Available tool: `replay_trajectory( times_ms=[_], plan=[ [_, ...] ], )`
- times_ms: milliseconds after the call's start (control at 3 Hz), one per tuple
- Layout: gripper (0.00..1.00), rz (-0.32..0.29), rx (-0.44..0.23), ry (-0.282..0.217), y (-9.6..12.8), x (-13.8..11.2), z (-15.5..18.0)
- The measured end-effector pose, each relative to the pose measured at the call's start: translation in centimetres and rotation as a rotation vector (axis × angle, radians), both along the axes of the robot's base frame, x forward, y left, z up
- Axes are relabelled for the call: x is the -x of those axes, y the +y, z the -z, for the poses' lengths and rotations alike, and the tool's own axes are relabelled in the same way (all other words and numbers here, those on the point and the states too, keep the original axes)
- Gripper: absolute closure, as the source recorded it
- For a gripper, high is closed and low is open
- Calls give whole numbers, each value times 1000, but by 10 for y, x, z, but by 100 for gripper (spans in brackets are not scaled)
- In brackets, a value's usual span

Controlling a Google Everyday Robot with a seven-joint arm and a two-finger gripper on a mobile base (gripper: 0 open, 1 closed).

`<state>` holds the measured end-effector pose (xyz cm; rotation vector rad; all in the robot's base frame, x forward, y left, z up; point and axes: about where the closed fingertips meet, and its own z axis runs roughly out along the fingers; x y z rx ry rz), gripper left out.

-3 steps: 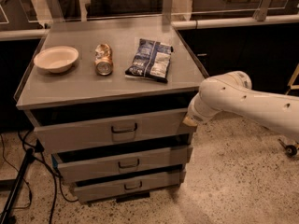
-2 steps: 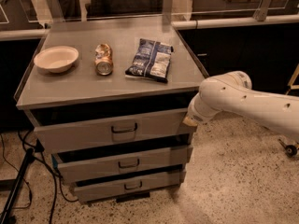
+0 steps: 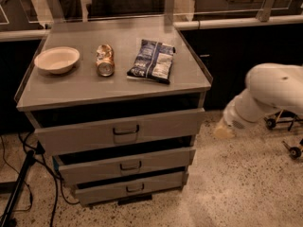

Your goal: Close top drawer

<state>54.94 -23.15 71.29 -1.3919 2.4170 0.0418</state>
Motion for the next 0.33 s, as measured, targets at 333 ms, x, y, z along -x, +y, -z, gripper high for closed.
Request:
replay_trajectory(
  times_ms=[333],
  plan=[
    [81,-13,8,76,-1,21,4]
  ],
)
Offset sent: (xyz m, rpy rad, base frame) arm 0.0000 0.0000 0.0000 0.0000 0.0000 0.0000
